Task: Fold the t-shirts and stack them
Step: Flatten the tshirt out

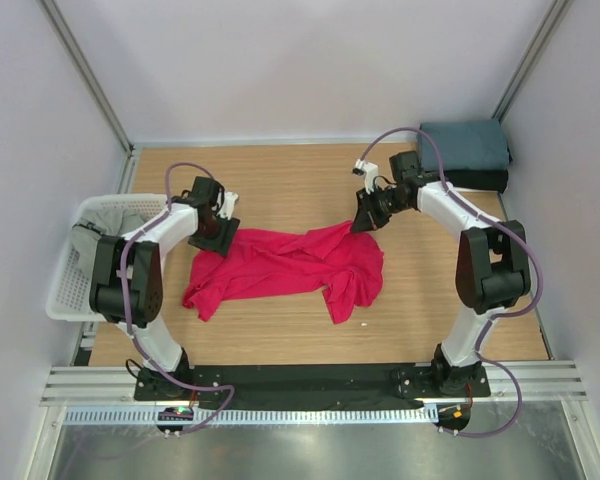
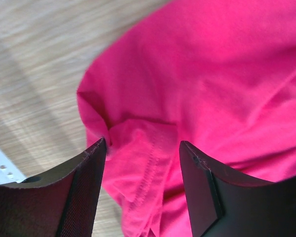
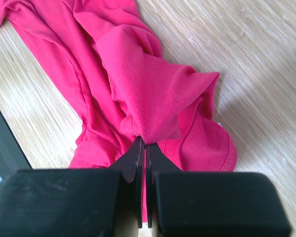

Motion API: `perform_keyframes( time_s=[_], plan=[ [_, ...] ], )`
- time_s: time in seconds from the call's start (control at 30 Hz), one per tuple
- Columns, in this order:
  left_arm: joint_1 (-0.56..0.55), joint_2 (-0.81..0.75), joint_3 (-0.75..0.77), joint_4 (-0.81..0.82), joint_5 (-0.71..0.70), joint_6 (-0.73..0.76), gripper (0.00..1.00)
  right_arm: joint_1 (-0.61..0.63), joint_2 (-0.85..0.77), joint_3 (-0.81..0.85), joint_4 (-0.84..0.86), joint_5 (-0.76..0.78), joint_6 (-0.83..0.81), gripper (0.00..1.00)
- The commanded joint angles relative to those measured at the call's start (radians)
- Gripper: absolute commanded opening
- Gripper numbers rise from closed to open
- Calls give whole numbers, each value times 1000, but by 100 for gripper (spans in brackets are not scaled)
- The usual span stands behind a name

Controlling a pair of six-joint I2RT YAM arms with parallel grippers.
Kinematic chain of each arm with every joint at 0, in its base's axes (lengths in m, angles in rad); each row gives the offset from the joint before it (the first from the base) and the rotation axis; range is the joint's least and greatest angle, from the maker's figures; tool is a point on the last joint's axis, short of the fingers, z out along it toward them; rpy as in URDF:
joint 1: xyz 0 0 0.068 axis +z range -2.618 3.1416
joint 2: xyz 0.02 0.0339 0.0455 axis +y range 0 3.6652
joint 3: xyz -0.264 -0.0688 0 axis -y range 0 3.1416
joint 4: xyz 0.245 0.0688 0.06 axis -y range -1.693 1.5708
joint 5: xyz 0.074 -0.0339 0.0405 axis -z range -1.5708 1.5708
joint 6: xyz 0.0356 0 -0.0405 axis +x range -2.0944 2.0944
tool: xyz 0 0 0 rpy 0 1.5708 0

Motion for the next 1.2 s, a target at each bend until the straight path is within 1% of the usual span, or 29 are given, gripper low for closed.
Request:
perform_keyframes(
  time_s=[0.0,0.07,0.17,0.2,0.27,0.3,0.4,0.53,0.6,0.73,0.77,0.83,1.0,1.17],
  plan=[
    [-3,-38,5,-54,87,-5,62,-7,4,28,0,-16,-22,1],
    [-6,-32,-12,-53,95,-1,62,-7,9,30,-2,-16,-22,2],
    [-6,-6,-17,-57,97,-1,59,-9,13,31,-5,-18,-20,2],
    [-6,2,-11,-59,97,-1,52,-10,13,33,-3,-19,-20,1],
    [-6,23,-5,-63,82,-1,43,-13,13,33,-3,-18,-20,1],
    [-6,26,6,-62,75,-1,35,-15,10,31,-3,-18,-20,2],
    [-6,32,22,-63,60,-2,21,-25,6,28,5,-18,-12,1],
    [-6,22,63,-83,77,-2,7,-68,-14,28,11,-38,20,2],
    [-7,-27,80,-92,98,1,1,-111,-37,33,6,-52,21,2],
    [-7,-162,164,-134,106,13,0,-186,-160,42,2,-64,18,1],
    [-7,-217,181,-154,108,13,0,-199,-178,53,-3,-71,15,1],
    [-7,-265,230,-172,112,7,0,-199,-224,65,-38,-69,5,1],
    [-7,-417,275,-172,91,-8,0,-199,-324,74,-57,-47,-3,1],
    [-7,-432,292,-197,97,-18,0,-199,-395,58,-58,-29,-6,1]
  ],
)
